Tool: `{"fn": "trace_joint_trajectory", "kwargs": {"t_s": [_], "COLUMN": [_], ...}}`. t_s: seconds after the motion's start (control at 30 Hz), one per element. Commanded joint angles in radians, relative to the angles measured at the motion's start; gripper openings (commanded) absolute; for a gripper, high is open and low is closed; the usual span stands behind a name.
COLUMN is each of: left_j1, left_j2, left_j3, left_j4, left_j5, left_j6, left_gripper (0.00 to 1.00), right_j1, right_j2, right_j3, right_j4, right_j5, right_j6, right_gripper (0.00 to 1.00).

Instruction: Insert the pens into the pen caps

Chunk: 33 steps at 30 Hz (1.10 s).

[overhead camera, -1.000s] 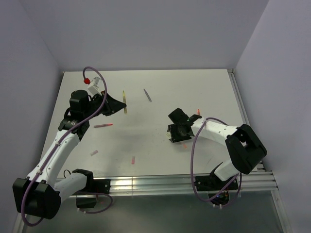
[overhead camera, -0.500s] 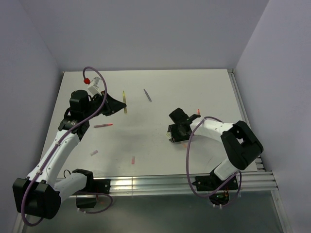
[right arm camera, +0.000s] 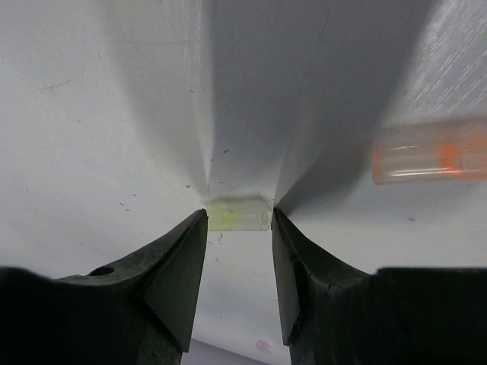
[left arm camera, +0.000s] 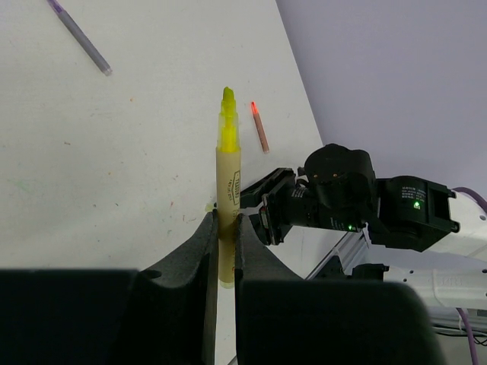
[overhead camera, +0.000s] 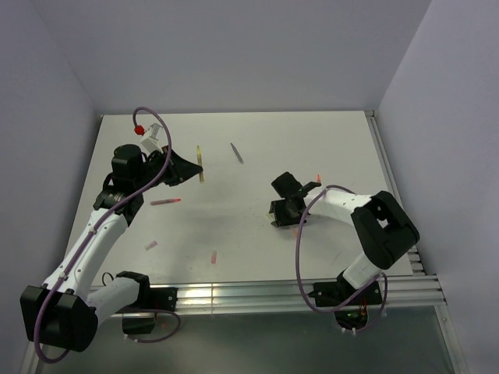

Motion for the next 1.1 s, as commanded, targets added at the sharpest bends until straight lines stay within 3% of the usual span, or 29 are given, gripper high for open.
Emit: {"fn": "trace_joint_trajectory", "kwargs": {"t_s": [0.0,0.3,0.53,0.73,0.87,1.07], "left_j1": [0.005,0.005,0.005,0.005,0.005,0.005], "left_j2": [-0.013,-0.013,-0.015,-0.015,-0.012,-0.015], "left_j3": [0.0,0.002,0.002,0.002,0.002,0.0], "left_j4": [0.047,0.042,0.042,0.044,0.047,0.044], "left_j5": [-0.001,-0.002,-0.001,0.002,0.002,-0.003], "left_j6": [0.006,0.006,0.005,0.003,0.003,0.003], "left_gripper": [0.0,0.0,0.0,0.0,0.0,0.0], "right_j1": [-0.013,-0.022,-0.024,-0.021,-0.015,0.001], "right_j2": [0.032,0.107,0.212,0.254,0.271,0.279], "right_j3": [0.034,0.154,0.297,0.364,0.409,0.426], "right_j4": [-0.047,-0.167,-0.288,-0.326,-0.36,-0.361], "right_j5": [0.021,0.044,0.127,0.177,0.193,0.173], "right_j6": [0.123,0.042,-0.13,-0.246,-0.285,-0.284], "right_gripper": [0.47,0.35,0.25,0.3,0.42,0.45]}}
